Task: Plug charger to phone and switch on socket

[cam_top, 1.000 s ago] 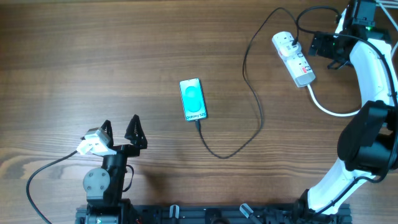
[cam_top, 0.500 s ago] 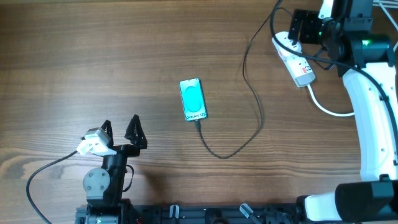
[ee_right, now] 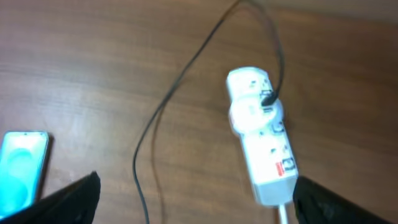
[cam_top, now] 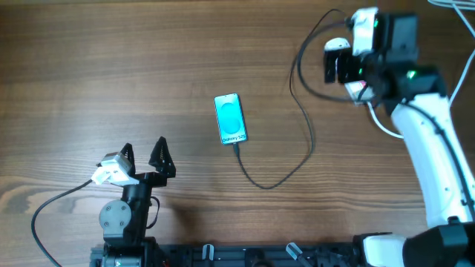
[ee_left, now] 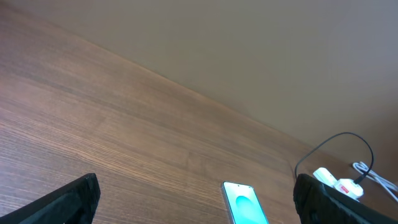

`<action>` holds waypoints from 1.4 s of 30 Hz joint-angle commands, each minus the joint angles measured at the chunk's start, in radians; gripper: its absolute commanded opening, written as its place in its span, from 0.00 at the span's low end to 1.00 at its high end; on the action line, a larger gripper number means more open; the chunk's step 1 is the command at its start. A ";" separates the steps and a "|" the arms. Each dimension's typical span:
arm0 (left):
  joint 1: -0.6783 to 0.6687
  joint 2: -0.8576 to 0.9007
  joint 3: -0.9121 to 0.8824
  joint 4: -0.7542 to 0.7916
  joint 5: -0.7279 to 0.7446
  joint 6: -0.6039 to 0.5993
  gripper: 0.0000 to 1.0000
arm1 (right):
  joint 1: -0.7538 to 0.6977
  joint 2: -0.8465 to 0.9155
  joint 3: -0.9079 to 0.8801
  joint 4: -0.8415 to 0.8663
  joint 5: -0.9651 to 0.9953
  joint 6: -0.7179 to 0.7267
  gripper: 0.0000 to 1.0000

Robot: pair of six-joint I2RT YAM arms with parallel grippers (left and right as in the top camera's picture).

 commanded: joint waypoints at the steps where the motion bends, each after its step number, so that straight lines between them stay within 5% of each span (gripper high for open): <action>1: -0.006 -0.006 -0.005 -0.004 -0.014 0.005 1.00 | 0.000 -0.103 -0.259 0.170 -0.053 -0.033 1.00; 16: -0.006 -0.006 -0.005 -0.004 -0.014 0.005 1.00 | 0.000 -0.423 -1.096 1.001 -0.045 0.034 1.00; 26: -0.006 -0.006 -0.005 -0.004 -0.014 0.005 1.00 | -0.066 -0.611 -1.295 1.035 -0.030 0.155 1.00; 42: -0.006 -0.006 -0.005 -0.004 -0.014 0.005 1.00 | -0.083 -0.999 -1.299 0.718 -0.061 0.161 1.00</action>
